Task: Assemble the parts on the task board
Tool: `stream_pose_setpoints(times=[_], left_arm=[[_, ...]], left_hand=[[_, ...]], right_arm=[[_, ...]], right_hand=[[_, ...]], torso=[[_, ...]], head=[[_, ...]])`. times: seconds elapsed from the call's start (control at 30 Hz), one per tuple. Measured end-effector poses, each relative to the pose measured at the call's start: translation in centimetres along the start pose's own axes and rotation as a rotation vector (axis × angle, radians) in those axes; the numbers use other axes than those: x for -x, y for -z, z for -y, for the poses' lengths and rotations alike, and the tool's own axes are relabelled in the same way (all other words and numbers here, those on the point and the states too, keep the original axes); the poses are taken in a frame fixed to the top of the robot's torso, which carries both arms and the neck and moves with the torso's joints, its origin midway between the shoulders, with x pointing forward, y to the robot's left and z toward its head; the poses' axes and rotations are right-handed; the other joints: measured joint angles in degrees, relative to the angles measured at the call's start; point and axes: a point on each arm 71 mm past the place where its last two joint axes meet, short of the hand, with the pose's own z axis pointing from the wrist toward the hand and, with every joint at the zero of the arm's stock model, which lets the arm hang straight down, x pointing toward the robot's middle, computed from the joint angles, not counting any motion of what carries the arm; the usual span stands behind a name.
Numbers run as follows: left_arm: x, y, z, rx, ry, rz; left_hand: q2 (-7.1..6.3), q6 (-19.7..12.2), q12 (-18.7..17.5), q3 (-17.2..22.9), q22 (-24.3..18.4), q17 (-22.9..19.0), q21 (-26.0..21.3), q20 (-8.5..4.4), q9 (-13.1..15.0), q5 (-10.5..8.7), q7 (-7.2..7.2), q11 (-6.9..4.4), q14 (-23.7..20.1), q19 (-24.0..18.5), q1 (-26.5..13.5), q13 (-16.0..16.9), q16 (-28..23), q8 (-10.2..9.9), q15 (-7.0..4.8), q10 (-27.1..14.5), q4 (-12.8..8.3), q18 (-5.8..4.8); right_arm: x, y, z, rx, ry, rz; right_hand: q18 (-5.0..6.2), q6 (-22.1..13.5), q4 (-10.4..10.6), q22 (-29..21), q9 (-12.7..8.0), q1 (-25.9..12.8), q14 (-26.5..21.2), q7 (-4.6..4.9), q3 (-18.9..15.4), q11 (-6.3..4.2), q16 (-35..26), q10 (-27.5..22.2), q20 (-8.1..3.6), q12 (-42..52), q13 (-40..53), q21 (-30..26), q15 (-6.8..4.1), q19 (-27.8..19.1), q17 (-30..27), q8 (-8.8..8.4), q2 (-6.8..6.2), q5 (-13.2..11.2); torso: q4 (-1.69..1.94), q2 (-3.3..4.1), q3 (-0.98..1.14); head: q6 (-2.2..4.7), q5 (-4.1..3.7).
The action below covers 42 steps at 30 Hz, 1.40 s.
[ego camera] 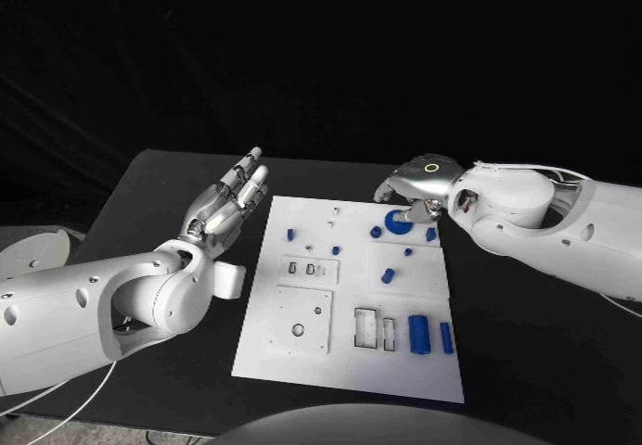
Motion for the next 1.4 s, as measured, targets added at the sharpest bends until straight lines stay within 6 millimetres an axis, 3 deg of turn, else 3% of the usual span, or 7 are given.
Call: stream_pose_setpoints(times=[0.43, 0.5, 0.67, 1.0, 1.23, 1.4], left_arm=[[0.0, -0.1, 0.0, 0.001, 0.007, -0.012], [-0.1, -0.1, -0.1, 0.001, 0.009, -0.015], [-0.2, -0.1, -0.1, 0.003, 0.013, -0.021], [-0.1, -0.2, -0.2, 0.006, 0.017, -0.028], [-0.1, -0.3, -0.2, 0.009, 0.018, -0.029], [-0.1, -0.3, -0.3, 0.011, 0.019, -0.031]], left_hand=[[0.43, -0.1, 0.0, -0.2, 0.0, 0.0, 0.0, 0.81, 0.0, 1.49, 0.08, 0.40, 0.0, 0.0, 0.4, 0.0, 0.0, 0.0, 0.82, 0.0, -0.2, 0.01], [0.52, -0.3, 0.0, -0.3, 0.0, 0.0, 0.0, 1.26, 0.0, 1.77, 0.29, 0.40, 0.0, 0.0, 1.0, 0.0, 0.0, 0.0, 0.82, 0.0, 0.0, 0.01], [0.52, -0.3, 0.0, -0.3, 0.0, 0.0, 0.0, 1.64, 0.0, 2.56, 0.29, 0.52, 0.0, 0.0, 1.4, 0.0, 0.0, 0.0, 1.22, 0.1, 0.0, 0.00], [0.89, -0.1, 0.0, -0.5, 0.0, 0.0, 0.0, 2.04, 0.0, 4.61, 0.50, 0.81, 0.0, 0.0, 2.7, 0.0, 0.0, 0.0, 1.64, 0.0, -0.2, 0.00], [0.98, -0.1, 0.0, -0.5, 0.0, 0.0, 0.0, 2.45, 0.0, 5.66, 0.91, 0.81, 0.0, 0.0, 3.2, 0.0, 0.0, 0.0, 1.64, 0.0, -0.2, 0.01], [1.30, -0.1, 0.0, -0.5, 0.0, 0.0, 0.0, 2.45, 0.0, 6.53, 0.91, 1.03, 0.0, 0.0, 4.0, 0.0, 0.0, 0.0, 1.64, 0.0, -0.2, 0.01]], right_arm=[[-2.2, -0.8, -0.6, 0.022, -0.019, -0.012], [-2.5, -1.0, -0.7, 0.026, -0.024, -0.014], [-2.9, -1.3, -1.0, 0.038, -0.033, -0.016], [-4.5, -1.8, -1.1, 0.043, -0.059, -0.043], [-5.6, -2.1, -1.3, 0.046, -0.076, -0.060], [-6.1, -2.5, -1.4, 0.047, -0.083, -0.069]], right_hand=[[0.00, 0.4, 1.5, 5.9, 1.1, -0.8, 0.0, -0.40, 1.5, 0.18, 2.9, 1.6, -0.02, 1.8, 1.9, 4.1, 0.00, 1.3, 1.3, -0.22, -0.80, 1.9], [-0.83, 0.4, 1.8, 6.9, 1.3, -0.8, 0.0, -0.40, 1.8, 0.47, 3.2, 1.9, 0.07, 2.2, 2.1, 4.9, 0.00, 1.6, 1.5, -0.22, -0.83, 2.3], [-0.89, 0.4, 2.0, 8.5, 1.5, -0.8, 0.0, -0.40, 2.4, 0.40, 3.8, 2.2, 0.18, 2.6, 2.6, 5.8, 0.00, 1.9, 1.8, -0.22, -0.84, 2.7], [-0.90, 0.8, 2.3, 9.4, 1.8, -1.1, 0.0, -0.82, 3.6, 0.67, 4.2, 2.5, 0.18, 2.9, 3.0, 6.3, 0.00, 1.9, 2.1, -0.44, -1.05, 3.9], [-0.90, 2.5, 2.4, 10.3, 2.5, -0.8, 0.0, -0.83, 5.2, 0.91, 4.6, 3.0, 0.18, 3.2, 3.4, 6.7, 0.00, 1.9, 2.4, -0.18, -1.35, 6.2], [-0.89, 3.9, 2.4, 11.1, 3.4, -0.7, -0.2, -1.55, 7.2, 0.87, 5.1, 3.1, 0.18, 3.2, 3.7, 7.0, 0.22, 1.9, 2.9, 0.45, -2.03, 9.4]], torso=[[0.13, -0.59, -0.14], [0.13, -0.67, -0.15], [0.17, -0.84, -0.17], [0.27, -1.13, -0.27], [0.27, -1.26, -0.28], [0.26, -1.33, -0.31]], head=[[-0.57, -0.10], [-0.67, -0.21], [-0.86, -0.29], [-1.87, -0.98], [-2.47, -0.82], [-2.86, -0.74]])
